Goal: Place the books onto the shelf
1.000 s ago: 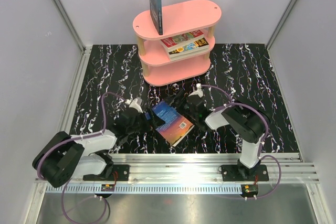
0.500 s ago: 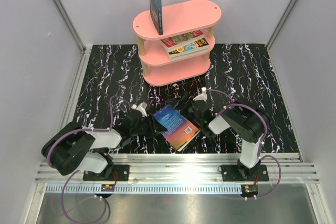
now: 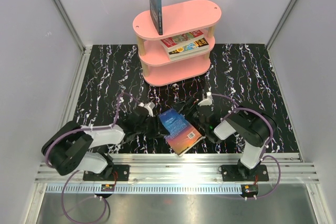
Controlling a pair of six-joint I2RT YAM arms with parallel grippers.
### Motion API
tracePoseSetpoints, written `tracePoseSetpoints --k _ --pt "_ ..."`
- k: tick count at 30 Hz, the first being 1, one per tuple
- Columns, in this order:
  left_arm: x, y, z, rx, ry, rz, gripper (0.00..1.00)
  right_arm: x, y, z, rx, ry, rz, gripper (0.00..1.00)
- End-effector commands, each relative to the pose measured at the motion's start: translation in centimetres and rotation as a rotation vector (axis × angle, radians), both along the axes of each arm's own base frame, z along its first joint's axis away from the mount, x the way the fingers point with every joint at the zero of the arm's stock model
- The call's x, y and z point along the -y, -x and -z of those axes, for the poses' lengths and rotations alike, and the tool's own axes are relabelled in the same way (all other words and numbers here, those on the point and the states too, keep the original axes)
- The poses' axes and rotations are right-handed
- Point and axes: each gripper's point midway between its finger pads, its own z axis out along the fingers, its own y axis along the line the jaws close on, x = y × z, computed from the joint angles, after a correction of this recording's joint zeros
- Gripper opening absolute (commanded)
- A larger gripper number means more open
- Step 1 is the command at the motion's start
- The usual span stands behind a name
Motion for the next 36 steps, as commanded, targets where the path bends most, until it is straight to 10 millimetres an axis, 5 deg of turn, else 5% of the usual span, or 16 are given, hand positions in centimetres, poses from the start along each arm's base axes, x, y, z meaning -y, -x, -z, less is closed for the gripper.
tracePoseSetpoints --k 1,3,12,26,34,36 --pt "1.3 -4.7 -5.8 0.315 0.043 -0.026 0.0 -3.8 10.9 4.7 -0.283 0.068 -0.415 1.0" --pt "0.8 -5.0 -7.6 0.391 0.046 -0.033 0.0 -3.5 11.0 5.0 -0.286 0.09 -0.419 1.0" --pt "-1.4 -6.9 -9.1 0.476 -0.05 -0.142 0.0 -4.2 11.4 5.1 -0.296 0.064 -0.455 1.0" --pt "-1.7 -5.5 -18.6 0.795 0.271 -0.093 0.0 -2.9 12.6 6.3 -0.352 0.098 -0.538 1.0" --pt "-2.7 -5.7 -20.7 0.812 0.382 -0.111 0.0 -4.4 14.1 4.7 -0.355 -0.123 -0.615 1.0" --pt "-3.0 -5.7 -21.5 0.808 0.429 -0.114 0.0 -4.0 14.9 5.6 -0.392 -0.154 -0.619 1.0"
